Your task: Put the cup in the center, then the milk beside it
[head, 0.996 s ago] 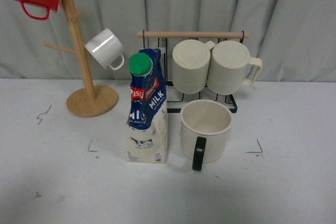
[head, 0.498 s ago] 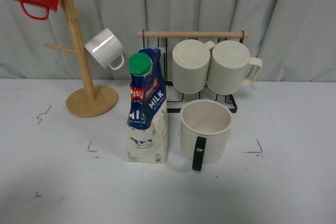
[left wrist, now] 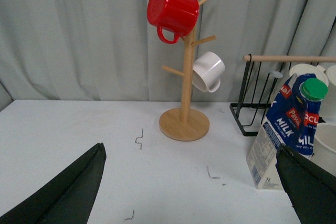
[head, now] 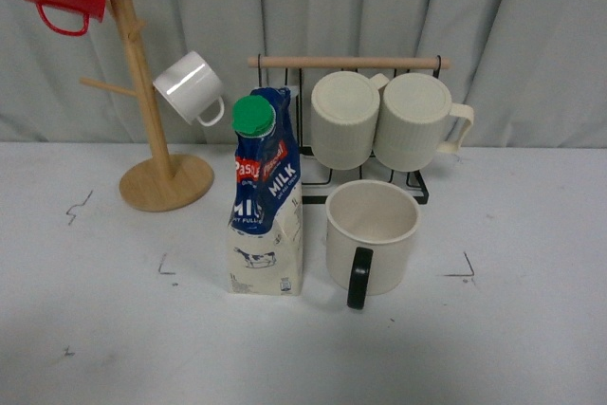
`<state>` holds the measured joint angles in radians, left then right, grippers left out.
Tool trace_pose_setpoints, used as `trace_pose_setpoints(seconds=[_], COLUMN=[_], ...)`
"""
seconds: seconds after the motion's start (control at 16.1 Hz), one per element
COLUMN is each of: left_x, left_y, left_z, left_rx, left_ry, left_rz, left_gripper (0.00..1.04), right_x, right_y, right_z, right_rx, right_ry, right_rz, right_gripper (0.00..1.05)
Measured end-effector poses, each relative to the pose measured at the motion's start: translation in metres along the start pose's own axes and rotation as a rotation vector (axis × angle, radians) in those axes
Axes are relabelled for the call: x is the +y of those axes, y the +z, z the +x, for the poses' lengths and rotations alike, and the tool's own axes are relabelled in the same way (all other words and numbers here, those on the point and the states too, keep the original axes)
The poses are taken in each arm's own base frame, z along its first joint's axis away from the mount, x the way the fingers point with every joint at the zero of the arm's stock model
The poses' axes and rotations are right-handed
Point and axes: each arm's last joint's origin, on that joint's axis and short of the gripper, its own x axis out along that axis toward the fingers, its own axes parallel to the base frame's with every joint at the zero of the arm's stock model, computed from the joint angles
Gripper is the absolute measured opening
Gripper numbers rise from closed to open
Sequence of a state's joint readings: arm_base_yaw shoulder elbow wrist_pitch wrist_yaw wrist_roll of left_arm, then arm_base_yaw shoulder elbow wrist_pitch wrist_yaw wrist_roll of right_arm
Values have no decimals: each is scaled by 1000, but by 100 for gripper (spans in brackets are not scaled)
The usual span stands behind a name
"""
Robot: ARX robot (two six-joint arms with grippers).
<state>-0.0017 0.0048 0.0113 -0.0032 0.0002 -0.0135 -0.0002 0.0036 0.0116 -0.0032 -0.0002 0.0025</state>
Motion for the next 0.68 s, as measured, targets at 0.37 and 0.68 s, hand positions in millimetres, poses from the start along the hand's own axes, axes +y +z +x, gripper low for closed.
trace_pose_setpoints(seconds=[0.37, 0.68], left_x=[0, 0], left_y=[0, 0], left_z=[0, 0], left_rx=[0, 0], left_ry=[0, 0], left_rz=[0, 0], left_gripper=[98, 98], right_x=[0, 0], right_y=[0, 0], right_z=[0, 0], right_rx=[0, 0], right_ry=[0, 0], right_rz=[0, 0], right_gripper=[98, 98])
